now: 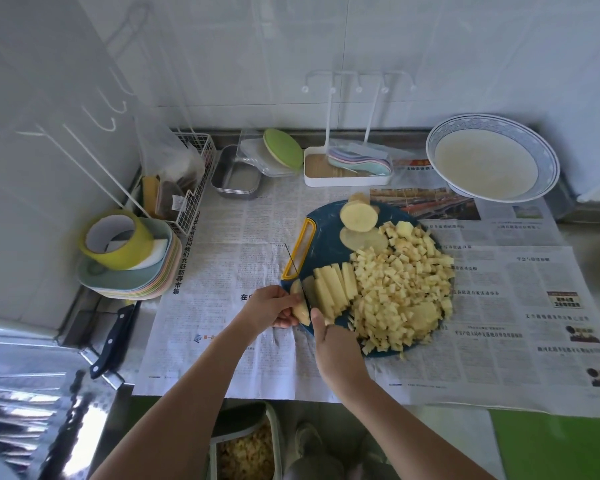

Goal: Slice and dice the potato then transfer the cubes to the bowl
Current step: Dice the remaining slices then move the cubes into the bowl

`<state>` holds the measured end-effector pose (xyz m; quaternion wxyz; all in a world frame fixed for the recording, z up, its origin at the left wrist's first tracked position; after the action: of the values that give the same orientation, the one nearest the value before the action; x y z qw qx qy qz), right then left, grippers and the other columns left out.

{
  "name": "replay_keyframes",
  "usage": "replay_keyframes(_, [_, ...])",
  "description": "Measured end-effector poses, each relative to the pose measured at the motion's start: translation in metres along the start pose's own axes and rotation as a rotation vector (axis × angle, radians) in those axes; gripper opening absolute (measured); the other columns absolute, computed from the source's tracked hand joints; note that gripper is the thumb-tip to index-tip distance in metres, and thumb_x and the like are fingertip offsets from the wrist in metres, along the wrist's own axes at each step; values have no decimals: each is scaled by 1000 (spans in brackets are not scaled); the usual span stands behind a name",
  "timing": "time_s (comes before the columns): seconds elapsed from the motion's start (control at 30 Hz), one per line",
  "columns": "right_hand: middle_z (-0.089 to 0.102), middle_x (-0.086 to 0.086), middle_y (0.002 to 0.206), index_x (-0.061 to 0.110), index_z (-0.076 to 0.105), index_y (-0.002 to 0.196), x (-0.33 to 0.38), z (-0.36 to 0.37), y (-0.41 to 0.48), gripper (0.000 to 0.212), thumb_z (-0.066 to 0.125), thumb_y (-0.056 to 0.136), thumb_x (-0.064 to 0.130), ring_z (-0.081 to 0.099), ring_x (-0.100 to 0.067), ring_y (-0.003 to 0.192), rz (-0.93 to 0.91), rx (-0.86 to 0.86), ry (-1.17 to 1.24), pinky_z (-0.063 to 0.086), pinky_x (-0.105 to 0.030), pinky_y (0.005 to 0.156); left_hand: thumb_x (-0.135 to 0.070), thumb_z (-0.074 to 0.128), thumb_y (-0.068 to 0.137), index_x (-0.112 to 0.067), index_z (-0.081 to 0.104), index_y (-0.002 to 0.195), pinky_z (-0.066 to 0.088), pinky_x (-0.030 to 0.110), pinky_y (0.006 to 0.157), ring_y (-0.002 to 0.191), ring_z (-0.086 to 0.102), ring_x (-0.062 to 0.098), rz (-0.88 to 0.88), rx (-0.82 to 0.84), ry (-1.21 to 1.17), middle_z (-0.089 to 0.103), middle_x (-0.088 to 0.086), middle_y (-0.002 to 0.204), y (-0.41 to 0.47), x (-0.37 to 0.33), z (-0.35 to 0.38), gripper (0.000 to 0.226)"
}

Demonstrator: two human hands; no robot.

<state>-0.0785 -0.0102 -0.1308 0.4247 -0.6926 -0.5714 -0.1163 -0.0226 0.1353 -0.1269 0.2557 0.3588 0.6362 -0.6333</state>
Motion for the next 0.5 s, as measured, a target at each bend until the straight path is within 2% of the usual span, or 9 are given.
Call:
replay_keyframes(0.07, [42, 2, 62, 13, 61, 94, 8, 4, 3, 56, 14, 104, 42, 40, -11, 52, 24, -40, -106, 32, -22, 47, -15, 67, 89, -4, 52, 79, 53, 21, 52, 55, 62, 20, -4, -8, -11, 64, 21, 70, 0, 0, 1, 21])
replay_keyframes(0.1, [48, -1, 66, 11, 60, 108, 12, 4, 3, 57, 12, 104, 41, 45, -13, 55, 42, -44, -118, 35, -23, 47, -15, 67, 89, -3, 53, 80, 53, 21, 52, 55, 62, 20, -6, -12, -17, 64, 23, 72, -1, 1, 1, 20])
replay_keyframes(0.13, [57, -5, 72, 9, 60, 106, 13, 7, 4, 58, 13, 104, 43, 54, -17, 61, 32, -49, -134, 41, -25, 51, -14, 67, 89, -3, 53, 81, 53, 21, 52, 54, 63, 19, -7, -16, -26, 63, 23, 73, -1, 2, 1, 20])
replay_keyframes(0.2, [64, -12, 78, 6, 58, 82, 10, 8, 9, 60, 19, 102, 48, 63, -25, 73, 7, -60, -78, 46, -27, 59, -13, 67, 89, -3, 53, 78, 53, 21, 50, 51, 63, 17, -4, -26, -45, 62, 22, 70, -1, 3, 2, 20])
replay_keyframes(0.27, [56, -9, 63, 6, 48, 64, 8, 3, 11, 62, 23, 102, 48, 56, -21, 61, 3, -73, 69, 35, -18, 50, -13, 66, 90, -3, 53, 77, 53, 20, 50, 50, 63, 16, -3, -29, -45, 63, 19, 65, -1, 3, 2, 21])
replay_keyframes(0.33, [41, -1, 47, 9, 40, 56, 8, -2, 14, 63, 21, 102, 48, 41, -13, 44, -7, -44, 129, 29, -21, 43, -14, 66, 90, -3, 53, 76, 53, 20, 52, 52, 63, 16, -1, -24, -40, 64, 13, 61, 0, 4, 2, 22])
replay_keyframes(0.4, [32, 4, 37, 11, 36, 53, 8, -8, 16, 65, 21, 101, 52, 35, -12, 35, 12, 25, 209, 29, -24, 44, -15, 66, 90, -5, 52, 75, 54, 21, 54, 55, 64, 17, 3, -14, -41, 65, 10, 59, 0, 5, 0, 23])
replay_keyframes(0.5, [33, -4, 44, 12, 35, 53, 4, -20, 12, 66, 24, 97, 61, 37, -18, 36, 71, 105, 365, 34, -32, 46, -17, 67, 89, -6, 52, 76, 54, 22, 56, 59, 65, 19, 8, 3, -48, 66, 12, 64, 1, 7, -1, 23])
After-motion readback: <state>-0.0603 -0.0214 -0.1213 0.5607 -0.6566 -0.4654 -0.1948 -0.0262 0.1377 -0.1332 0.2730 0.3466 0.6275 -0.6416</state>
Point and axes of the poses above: each hand's wrist, its own y-axis towards the middle knuckle, its own z-axis out of the palm, x = y × z, the point moved 1 cm from there along y, towards the middle knuckle
